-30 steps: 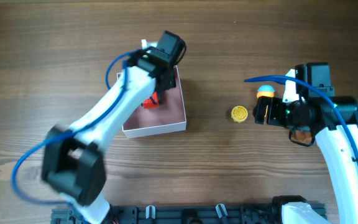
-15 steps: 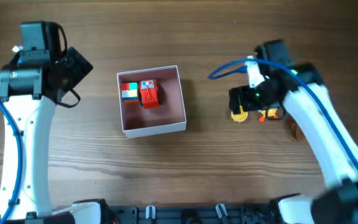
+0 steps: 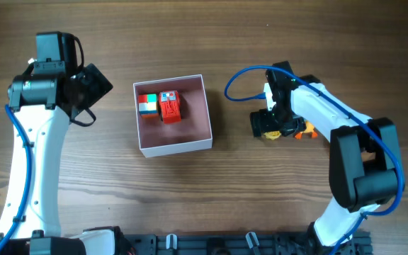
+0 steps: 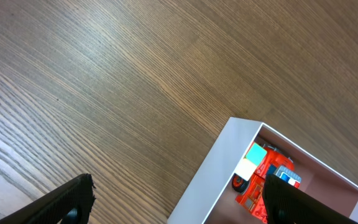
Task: Pack container
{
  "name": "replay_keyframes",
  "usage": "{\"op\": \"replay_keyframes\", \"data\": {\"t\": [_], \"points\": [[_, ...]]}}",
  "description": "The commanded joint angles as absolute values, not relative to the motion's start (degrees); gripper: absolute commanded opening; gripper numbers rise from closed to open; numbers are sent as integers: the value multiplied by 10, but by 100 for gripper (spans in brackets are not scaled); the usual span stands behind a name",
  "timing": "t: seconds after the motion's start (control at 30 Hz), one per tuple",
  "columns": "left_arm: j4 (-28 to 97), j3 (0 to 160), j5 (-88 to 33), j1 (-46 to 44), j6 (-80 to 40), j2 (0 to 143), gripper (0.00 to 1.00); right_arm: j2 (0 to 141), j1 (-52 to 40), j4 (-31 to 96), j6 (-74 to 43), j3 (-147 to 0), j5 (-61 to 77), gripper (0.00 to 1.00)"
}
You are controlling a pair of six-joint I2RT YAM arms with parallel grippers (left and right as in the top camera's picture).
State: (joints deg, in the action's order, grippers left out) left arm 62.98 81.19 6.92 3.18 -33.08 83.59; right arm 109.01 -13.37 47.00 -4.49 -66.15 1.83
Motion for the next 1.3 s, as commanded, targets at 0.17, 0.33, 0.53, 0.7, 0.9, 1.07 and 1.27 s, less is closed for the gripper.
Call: {"op": "replay_keyframes", "data": {"t": [0.17, 0.33, 0.53, 0.7, 0.9, 1.07, 1.27], "points": [[628, 809, 62, 36, -319, 839, 88, 1112, -135, 449, -47, -625, 28, 87], [627, 809, 62, 36, -319, 839, 88, 1112, -135, 461, -48, -625, 28, 75], [627, 809, 62, 36, -319, 839, 88, 1112, -135, 462, -62, -625, 28, 60], [626, 809, 62, 36, -319, 839, 88, 1111, -135, 468, -77, -627, 28, 38], [626, 809, 62, 36, -319, 839, 88, 1100, -150, 586, -80, -709, 25, 34], [626, 809, 62, 36, -319, 839, 88, 1028, -205, 665, -74, -841, 25, 31], [626, 809, 62, 36, -319, 839, 88, 972, -350, 570, 6, -937, 32, 15]]}}
